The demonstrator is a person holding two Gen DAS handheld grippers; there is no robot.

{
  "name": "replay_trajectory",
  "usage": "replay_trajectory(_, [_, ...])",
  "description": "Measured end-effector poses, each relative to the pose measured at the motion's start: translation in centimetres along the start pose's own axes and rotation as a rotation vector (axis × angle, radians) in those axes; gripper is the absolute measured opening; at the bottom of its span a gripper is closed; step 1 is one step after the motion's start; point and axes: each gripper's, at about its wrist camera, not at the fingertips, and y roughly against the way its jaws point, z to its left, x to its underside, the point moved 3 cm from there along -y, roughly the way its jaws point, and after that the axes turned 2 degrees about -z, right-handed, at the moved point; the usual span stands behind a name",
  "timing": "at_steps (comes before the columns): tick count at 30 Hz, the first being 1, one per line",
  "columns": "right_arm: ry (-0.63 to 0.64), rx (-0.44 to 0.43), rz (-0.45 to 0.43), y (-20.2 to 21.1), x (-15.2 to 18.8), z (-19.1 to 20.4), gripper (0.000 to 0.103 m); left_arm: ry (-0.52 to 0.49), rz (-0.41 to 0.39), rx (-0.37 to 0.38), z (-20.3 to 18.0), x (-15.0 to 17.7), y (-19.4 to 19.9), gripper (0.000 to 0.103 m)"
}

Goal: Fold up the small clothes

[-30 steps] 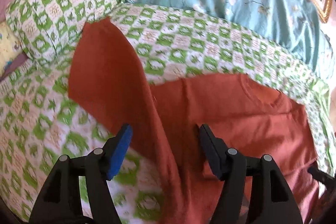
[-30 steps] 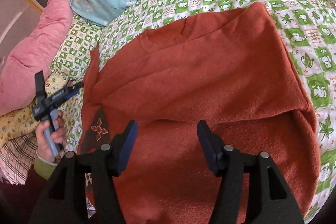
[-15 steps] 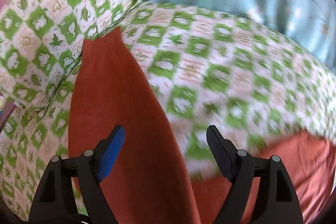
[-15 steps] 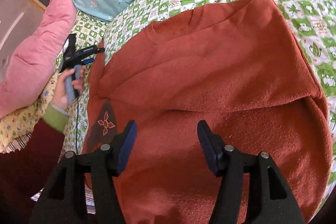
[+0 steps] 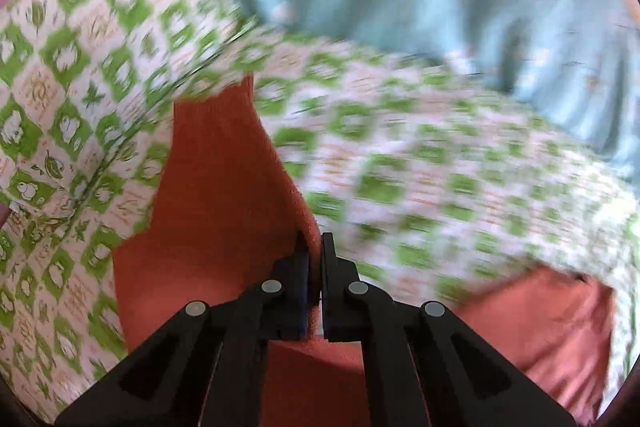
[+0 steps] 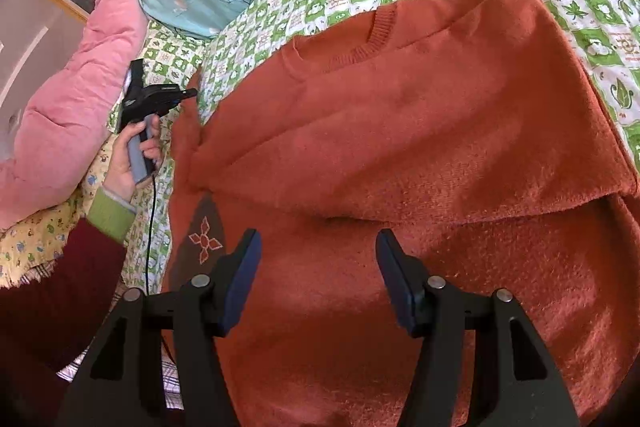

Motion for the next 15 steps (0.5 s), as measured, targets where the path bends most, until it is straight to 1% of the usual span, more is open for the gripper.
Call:
replay_trajectory(4, [0.008,-0.001,-0.023,1.0,-0.2,0.3,0.061,-0.068,-0.064,0.144,-5.6,2.1,5.0,0.002])
replay_trajectory(8, [0.003,0.008,-0.069,3.0,-0.3,0.1,0.061,-0.179,-0.102,0.284,-12.9,4.8,8.8,0.002])
replay_trajectory(12, [-0.024,0.030,-0.117,5.0,-0.2,-0.9,0.061,-0.272,-0.094,0.409,-19.1,7.5,10.6,0.002])
replay_trajectory(15, [-0.054,0.055,-0.158,6.5,-0.1,-2.2,0.061,-0.376,-0.087,0.462,-23.5,10.4,11.7,0.002])
